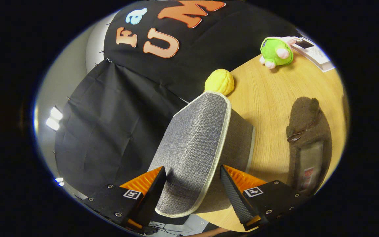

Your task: Open the storage box then place both shoes into the box .Put the left shoe in first, then the right shoe, with the right side of both shoes facing outward in a uniform manner.

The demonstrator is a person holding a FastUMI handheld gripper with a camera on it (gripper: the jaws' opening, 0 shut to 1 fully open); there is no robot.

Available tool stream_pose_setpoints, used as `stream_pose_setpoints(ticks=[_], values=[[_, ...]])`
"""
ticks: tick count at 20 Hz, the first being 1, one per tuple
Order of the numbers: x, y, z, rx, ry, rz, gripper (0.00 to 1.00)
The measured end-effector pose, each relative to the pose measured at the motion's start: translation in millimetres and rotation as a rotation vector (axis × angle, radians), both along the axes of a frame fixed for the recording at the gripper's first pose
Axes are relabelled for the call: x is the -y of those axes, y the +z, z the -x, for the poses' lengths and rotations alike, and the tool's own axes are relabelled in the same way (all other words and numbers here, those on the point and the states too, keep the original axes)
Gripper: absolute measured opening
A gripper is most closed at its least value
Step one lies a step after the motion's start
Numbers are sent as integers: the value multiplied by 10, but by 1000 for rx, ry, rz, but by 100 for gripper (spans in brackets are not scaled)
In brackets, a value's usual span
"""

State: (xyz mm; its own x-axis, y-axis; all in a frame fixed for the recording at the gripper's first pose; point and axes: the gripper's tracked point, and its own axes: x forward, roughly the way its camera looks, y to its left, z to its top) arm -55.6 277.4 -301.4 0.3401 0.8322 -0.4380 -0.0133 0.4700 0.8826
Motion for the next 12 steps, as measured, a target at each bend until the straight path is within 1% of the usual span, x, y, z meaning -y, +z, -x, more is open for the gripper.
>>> stream_pose_setpoints(ticks=[3,4,6,7,8,9,10,11,12], values=[[-68,-29,8,-72,-25,-55,97],[-55,-30,14,-75,-32,-54,97],[7,39,-42,-33,-53,-40,92],[58,53,-96,-19,-67,-27,83],[96,82,-97,-9,-78,-18,78],[126,114,-126,0,-88,-21,72],[176,156,-141,6,-98,-24,68],[229,188,-156,13,-115,-26,60],[255,185,-173,11,-120,-18,53]])
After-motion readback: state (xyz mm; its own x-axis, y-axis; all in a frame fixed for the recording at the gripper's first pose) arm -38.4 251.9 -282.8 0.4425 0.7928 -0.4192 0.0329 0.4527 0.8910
